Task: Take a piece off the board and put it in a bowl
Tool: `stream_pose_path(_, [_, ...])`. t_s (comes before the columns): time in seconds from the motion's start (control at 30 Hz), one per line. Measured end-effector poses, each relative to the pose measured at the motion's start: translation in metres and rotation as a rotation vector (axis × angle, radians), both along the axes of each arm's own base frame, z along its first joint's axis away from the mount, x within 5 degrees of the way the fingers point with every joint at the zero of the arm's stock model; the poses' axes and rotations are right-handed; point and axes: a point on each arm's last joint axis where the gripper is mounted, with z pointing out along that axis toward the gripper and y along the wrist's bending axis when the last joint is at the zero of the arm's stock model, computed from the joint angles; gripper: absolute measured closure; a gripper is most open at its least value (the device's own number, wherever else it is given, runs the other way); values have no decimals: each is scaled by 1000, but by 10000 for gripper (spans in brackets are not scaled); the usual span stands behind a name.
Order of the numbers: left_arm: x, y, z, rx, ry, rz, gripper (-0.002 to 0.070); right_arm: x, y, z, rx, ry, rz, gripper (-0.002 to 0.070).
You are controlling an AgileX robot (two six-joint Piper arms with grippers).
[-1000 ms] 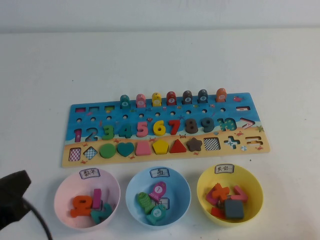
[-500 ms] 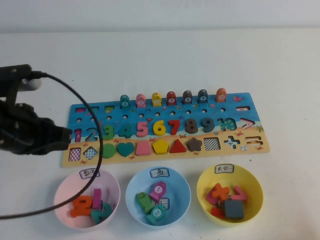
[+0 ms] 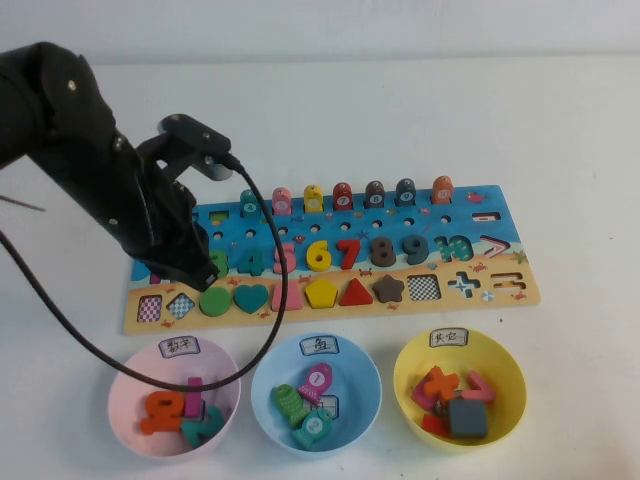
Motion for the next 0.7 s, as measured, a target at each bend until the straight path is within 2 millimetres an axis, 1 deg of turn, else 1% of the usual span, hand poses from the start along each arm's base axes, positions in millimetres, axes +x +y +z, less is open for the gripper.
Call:
stream_pose_path(0.17, [20,-5,1,59,-39,-269,678,0,0,0,0,0,0,694])
stream_pose_path(0.3, [31,-8,-5,85,-68,-439,678,0,0,0,0,0,0,694])
stream_pose_path(0.5, [38,-9,-19,105,-49,-501,670,0,0,0,0,0,0,694])
stream_pose_path(0.57, [40,-9,-24,108,-38,-505,639,0,0,0,0,0,0,694])
stream_pose_path(0.63, [41,-8,-30,122,-22,-510,582,0,0,0,0,0,0,694])
stream_pose_path(0.7, [43,-7,-34,143,-15,-521,498,0,0,0,0,0,0,694])
